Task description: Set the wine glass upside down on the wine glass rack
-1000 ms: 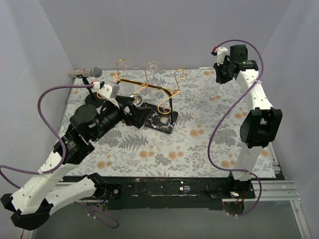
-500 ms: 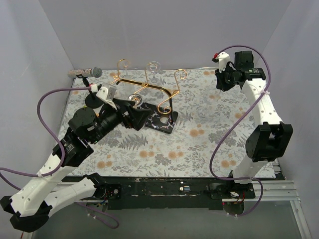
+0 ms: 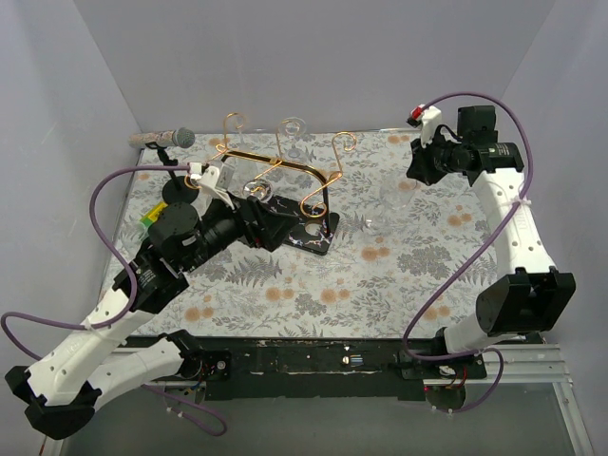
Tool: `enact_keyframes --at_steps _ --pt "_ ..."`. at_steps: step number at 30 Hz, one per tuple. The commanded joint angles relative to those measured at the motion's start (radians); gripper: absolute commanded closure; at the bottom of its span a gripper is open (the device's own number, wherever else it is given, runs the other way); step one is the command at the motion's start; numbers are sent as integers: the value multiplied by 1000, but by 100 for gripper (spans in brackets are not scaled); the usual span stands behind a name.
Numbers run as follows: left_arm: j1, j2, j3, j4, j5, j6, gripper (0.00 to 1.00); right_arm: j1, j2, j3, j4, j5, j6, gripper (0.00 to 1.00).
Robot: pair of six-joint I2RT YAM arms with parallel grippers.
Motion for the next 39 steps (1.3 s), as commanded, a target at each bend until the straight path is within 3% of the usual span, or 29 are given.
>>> enact_keyframes --at_steps 1,27,33,39 --pt "-2 -18 -33 33 57 -37 2 4 -81 -18 7 -95 -13 97" --pt "-2 -136 -231 -48 359 -227 2 6 -251 -110 -146 -333 -81 99" --pt "-24 -184 -332 -27 373 -291 2 15 -256 -111 -169 -397 -78 99" --pt "-108 -206 -436 33 301 -362 2 32 -265 -120 -178 -467 -78 99"
